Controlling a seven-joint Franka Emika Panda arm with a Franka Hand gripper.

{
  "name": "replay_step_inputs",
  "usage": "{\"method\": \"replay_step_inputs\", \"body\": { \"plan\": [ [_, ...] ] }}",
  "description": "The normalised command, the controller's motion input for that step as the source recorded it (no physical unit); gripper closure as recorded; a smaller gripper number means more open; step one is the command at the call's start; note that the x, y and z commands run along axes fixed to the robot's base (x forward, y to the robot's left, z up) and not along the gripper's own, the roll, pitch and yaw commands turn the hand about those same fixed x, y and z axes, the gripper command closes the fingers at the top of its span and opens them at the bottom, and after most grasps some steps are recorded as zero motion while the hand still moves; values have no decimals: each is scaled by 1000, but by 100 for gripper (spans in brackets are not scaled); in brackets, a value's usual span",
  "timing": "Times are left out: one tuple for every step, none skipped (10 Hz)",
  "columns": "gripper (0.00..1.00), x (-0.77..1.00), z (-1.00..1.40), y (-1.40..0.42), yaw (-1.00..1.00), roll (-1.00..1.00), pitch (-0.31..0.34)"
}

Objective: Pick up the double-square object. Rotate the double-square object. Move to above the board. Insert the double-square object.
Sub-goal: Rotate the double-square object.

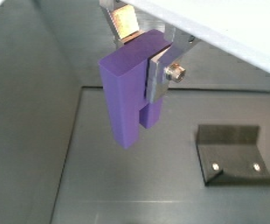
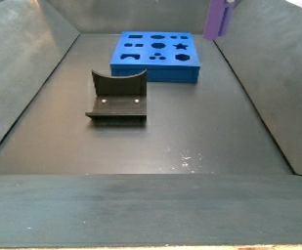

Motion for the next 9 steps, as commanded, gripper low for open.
{"method": "replay_step_inputs", "body": {
  "plan": [
    [100, 51, -17, 29, -1000, -9, 6],
    [100, 51, -17, 29, -1000, -10, 8],
    [100, 50, -18, 28, -1000, -12, 10],
    [100, 50, -18, 28, -895, -15, 12],
    [100, 50, -18, 28, -663, -15, 12],
    [100, 50, -18, 28, -446, -15, 12],
    [100, 50, -18, 27, -296, -15, 12],
    [100, 0, 0, 0, -1000, 0, 0],
    [100, 0, 0, 1, -1000, 0, 0]
  ]
}}
